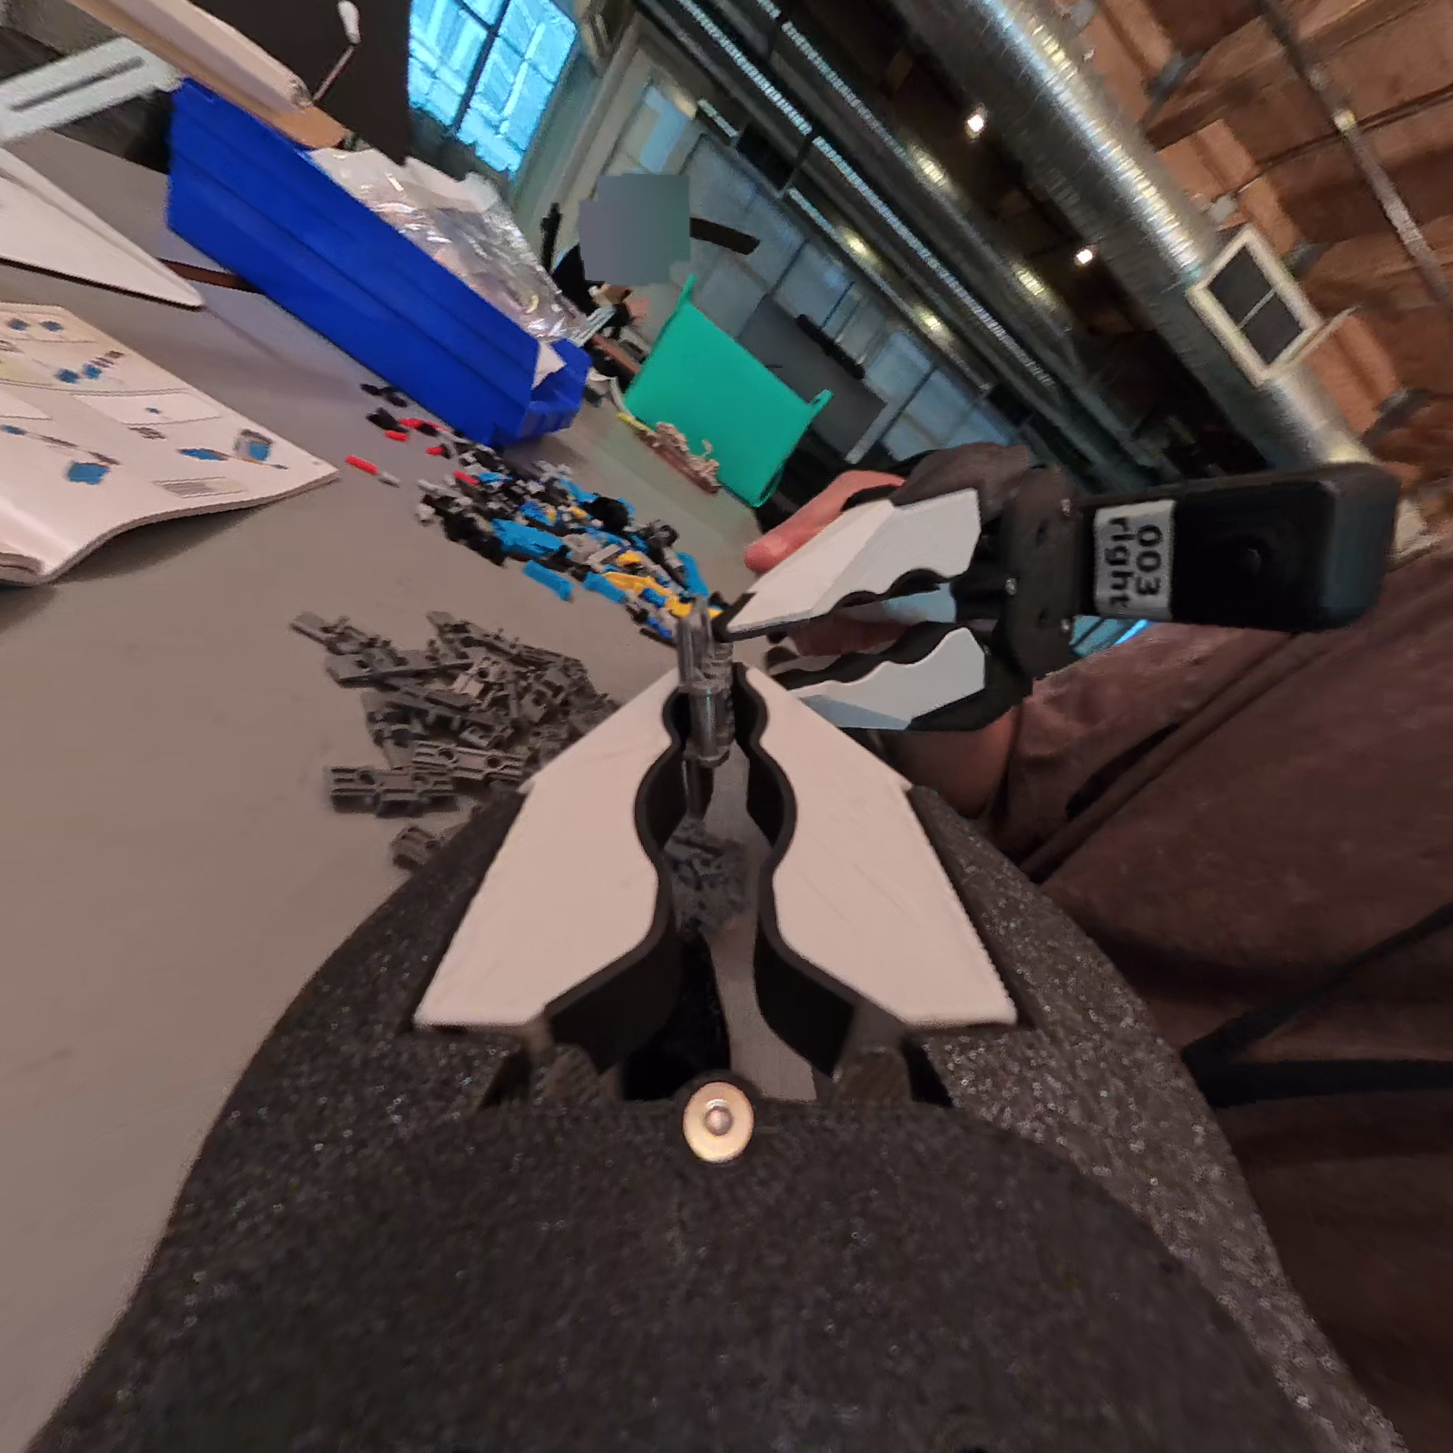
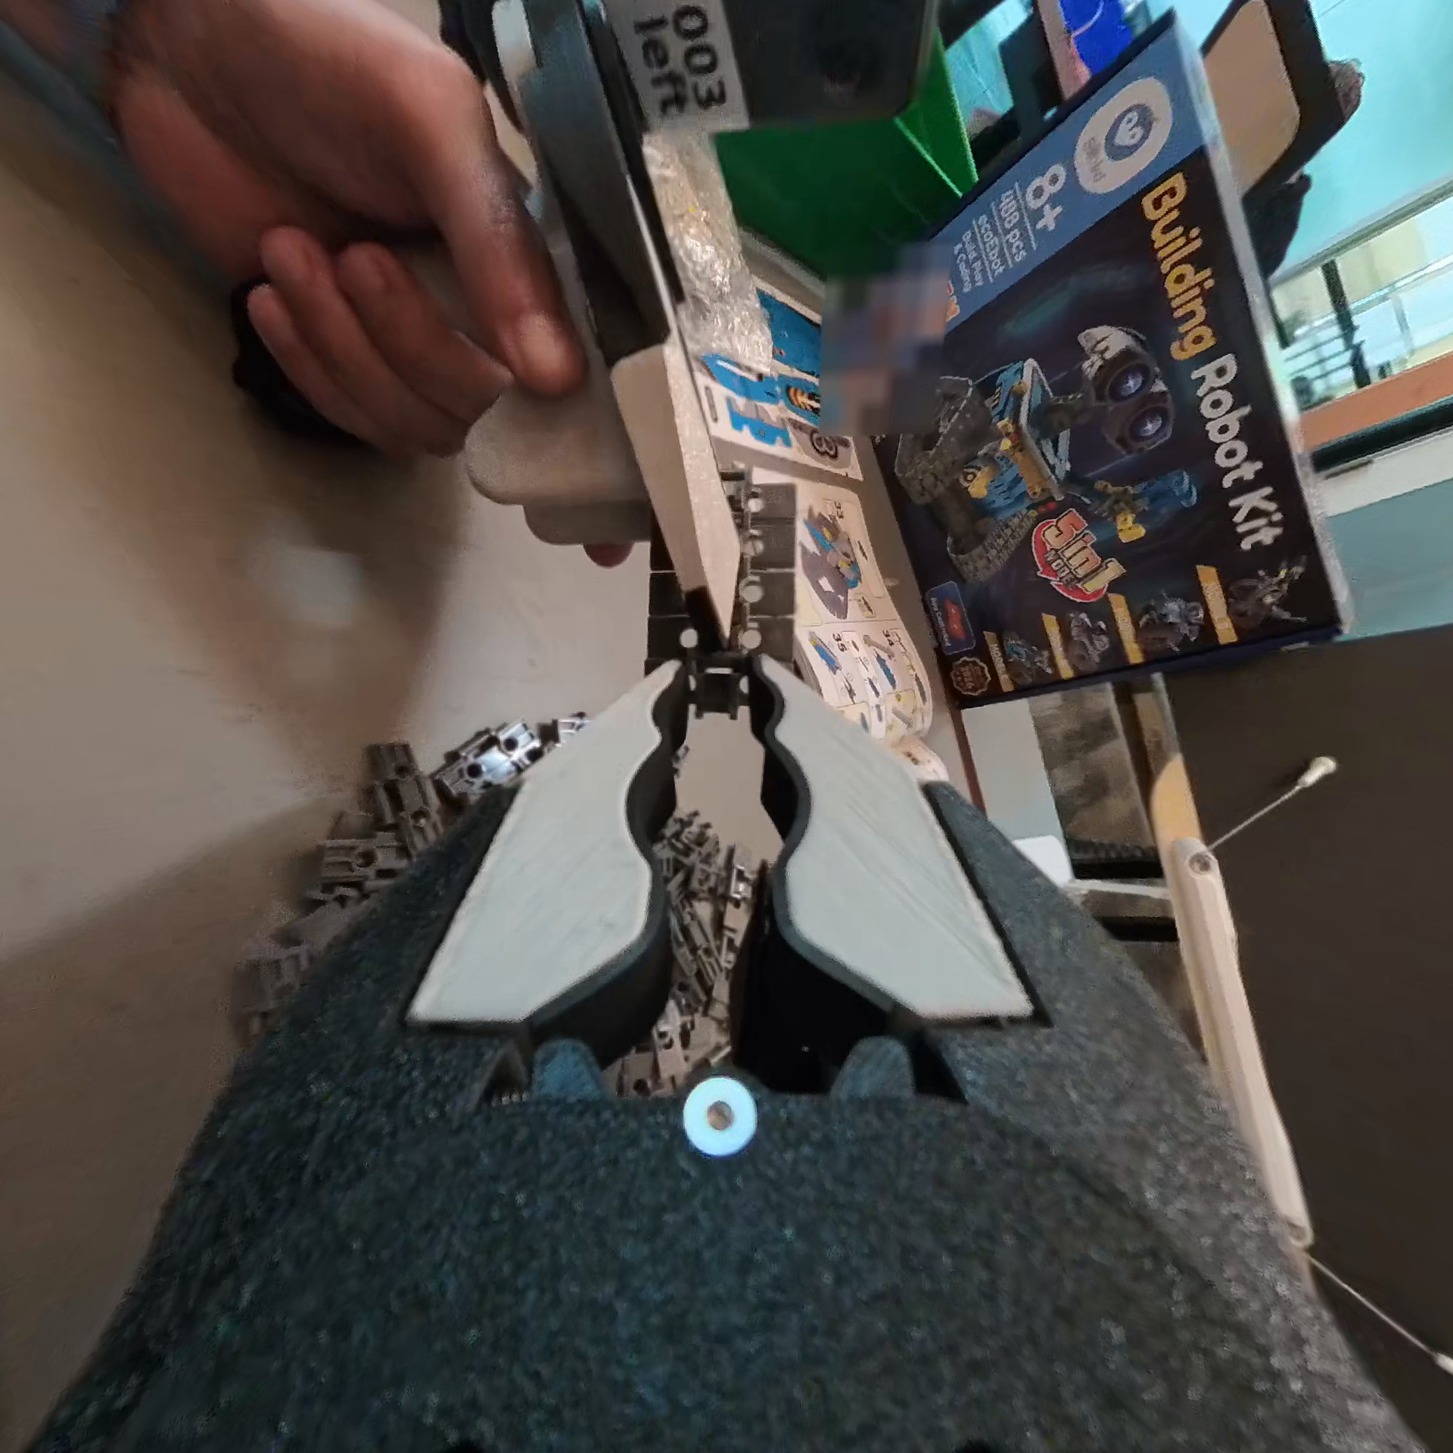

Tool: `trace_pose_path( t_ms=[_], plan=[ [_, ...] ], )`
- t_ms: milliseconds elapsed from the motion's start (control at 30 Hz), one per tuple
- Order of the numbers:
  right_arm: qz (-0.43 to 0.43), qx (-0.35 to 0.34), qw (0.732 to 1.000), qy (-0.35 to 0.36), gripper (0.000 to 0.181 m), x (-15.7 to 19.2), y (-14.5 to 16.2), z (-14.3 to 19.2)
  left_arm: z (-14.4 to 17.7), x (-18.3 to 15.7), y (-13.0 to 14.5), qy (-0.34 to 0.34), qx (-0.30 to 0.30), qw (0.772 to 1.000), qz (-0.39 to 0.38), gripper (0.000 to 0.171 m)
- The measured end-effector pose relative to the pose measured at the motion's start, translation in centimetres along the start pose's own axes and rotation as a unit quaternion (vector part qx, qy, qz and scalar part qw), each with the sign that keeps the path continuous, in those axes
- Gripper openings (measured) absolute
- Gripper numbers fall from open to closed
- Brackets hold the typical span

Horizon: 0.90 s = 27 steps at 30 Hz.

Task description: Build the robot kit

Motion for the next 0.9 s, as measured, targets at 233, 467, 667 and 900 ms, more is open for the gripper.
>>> trace_pose_path(
  t_ms=[233,467,667,900],
  plan=[
    [-0.038,-0.011,0.999,-0.005,0.015,-0.4,-0.3,0.1,0.1,0.1,-0.3,0.024,-0.014,0.999,0.029,0.007],
    [-0.07,-0.018,0.997,-0.024,0.016,-0.8,-0.4,0.0,0.1,0.3,-0.4,0.026,-0.02,0.999,0.043,0.007],
    [-0.108,-0.036,0.993,-0.042,0.018,-1.1,-0.4,0.1,0.2,0.3,-0.5,0.034,-0.026,0.998,0.055,0.007],
    [-0.285,-0.159,0.941,-0.092,0.023,-3.5,-0.6,2.2,0.4,0.3,-0.8,0.046,-0.042,0.996,0.066,0.006]
  ],
)
Point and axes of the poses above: each gripper's, where its closed fingertips meet, z back along the fingers, y out of its underside, x = y × z across the jaws, the point moved 6 cm from there along z, back along the fingers, and after that the axes turned 1 degree about z, right-handed, at the moved point
